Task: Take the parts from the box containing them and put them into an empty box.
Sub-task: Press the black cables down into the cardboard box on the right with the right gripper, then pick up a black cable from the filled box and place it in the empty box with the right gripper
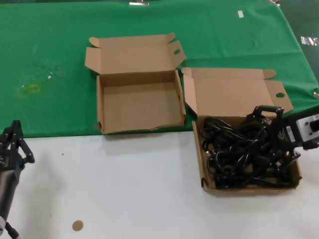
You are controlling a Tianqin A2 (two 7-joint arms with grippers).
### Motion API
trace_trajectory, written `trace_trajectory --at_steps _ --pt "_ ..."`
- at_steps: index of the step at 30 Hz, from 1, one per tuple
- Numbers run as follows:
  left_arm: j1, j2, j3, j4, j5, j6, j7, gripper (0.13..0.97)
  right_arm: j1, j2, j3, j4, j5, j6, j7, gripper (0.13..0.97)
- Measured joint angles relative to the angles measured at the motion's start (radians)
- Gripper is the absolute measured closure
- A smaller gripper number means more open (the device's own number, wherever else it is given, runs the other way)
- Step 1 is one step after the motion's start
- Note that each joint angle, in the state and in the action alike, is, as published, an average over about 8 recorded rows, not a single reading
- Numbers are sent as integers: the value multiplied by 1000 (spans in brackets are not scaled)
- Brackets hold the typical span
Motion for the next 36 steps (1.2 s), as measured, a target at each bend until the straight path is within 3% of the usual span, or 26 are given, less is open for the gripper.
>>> trace_trajectory --at_steps 9,17,21,29,36 --pt "0 0 0 0 0 0 0 945 -2 -15 -4 -22 -12 18 -16 367" --pt "0 0 0 0 0 0 0 945 -4 -17 -5 -21 -16 22 -15 585" --pt "0 0 0 0 0 0 0 945 -5 -16 -6 -18 -20 25 -17 585" --pt "0 0 0 0 0 0 0 945 -6 -10 -6 -11 -27 28 -20 775" --pt "0 0 0 0 0 0 0 945 -13 7 -4 24 -25 14 16 830"
